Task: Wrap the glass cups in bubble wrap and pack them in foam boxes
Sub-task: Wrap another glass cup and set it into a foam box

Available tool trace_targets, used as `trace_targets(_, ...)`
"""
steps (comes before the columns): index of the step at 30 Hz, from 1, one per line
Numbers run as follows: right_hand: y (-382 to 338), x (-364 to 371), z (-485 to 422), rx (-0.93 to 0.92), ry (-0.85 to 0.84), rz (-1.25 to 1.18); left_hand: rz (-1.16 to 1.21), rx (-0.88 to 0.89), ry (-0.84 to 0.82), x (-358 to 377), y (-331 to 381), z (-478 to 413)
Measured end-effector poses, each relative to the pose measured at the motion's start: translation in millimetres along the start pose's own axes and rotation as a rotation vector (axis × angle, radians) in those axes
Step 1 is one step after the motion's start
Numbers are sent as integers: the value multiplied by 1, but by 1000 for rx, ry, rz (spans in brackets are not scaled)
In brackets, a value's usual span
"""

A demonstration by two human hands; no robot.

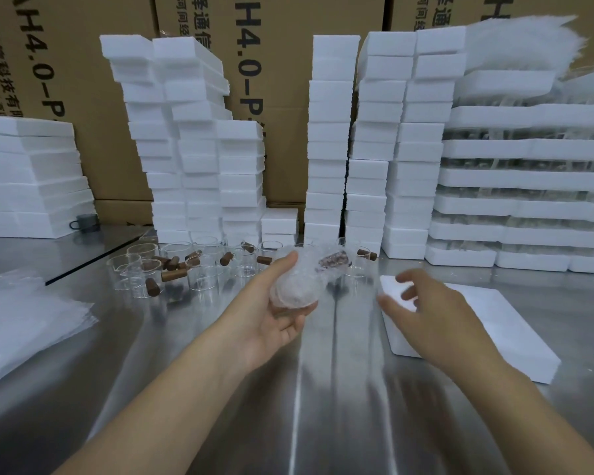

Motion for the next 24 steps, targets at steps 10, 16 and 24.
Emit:
trace_targets(10, -19, 24, 4, -110, -287, 86, -289, 323, -23, 5, 16, 6)
trace_targets(16, -34, 27, 10, -233, -341, 72, -693, 473, 100, 3, 13, -1)
trace_targets(24, -32, 27, 9, -238, -345, 69, -953, 399, 158, -11, 10, -16)
Point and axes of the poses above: each hand's wrist, its own z-axis away from the middle knuckle, its own x-axis out of the palm, y = z × x, the point moved 5 cm from there along -z, towards the middle knuckle, and after that the axes turned 10 degrees about -x, right-handed, at the moved point
